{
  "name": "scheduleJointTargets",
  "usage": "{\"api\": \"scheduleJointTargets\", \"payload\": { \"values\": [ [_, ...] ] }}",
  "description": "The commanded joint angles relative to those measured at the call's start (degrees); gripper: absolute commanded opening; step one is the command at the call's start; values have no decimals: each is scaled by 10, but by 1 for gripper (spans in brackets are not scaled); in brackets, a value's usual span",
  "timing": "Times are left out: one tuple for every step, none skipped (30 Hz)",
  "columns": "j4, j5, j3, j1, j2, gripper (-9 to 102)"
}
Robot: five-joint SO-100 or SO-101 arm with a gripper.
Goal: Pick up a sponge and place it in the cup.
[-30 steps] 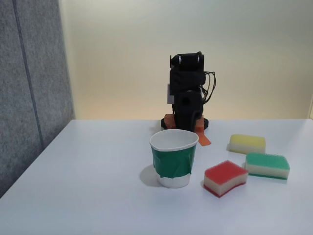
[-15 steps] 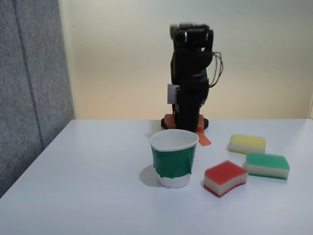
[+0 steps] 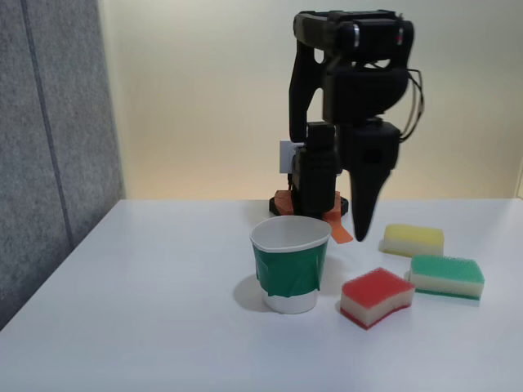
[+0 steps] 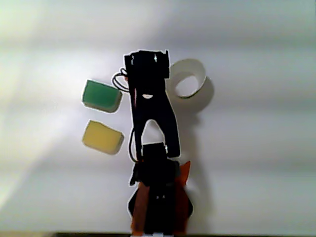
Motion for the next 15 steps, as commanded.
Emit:
{"api": "scheduleJointTargets", "payload": {
  "values": [
    [29,-4,-69,-17,-24,0],
    [40,2,-83,-21,-35,0],
    [51,4,-98,-25,-45,0],
    [60,7,-109,-29,-51,0],
    [62,8,-113,-33,-54,0],
    [63,9,-114,-36,-57,1],
    [61,11,-114,-39,-60,2],
    [59,16,-114,-41,-61,4],
    [57,15,-116,-44,-66,4],
    [55,13,-119,-47,-71,6],
    [52,12,-121,-48,-76,9],
    [47,11,-123,-49,-81,11],
    [41,10,-125,-51,-86,13],
    [36,9,-128,-53,-92,15],
    [29,8,-131,-54,-98,18]
  ]
}}
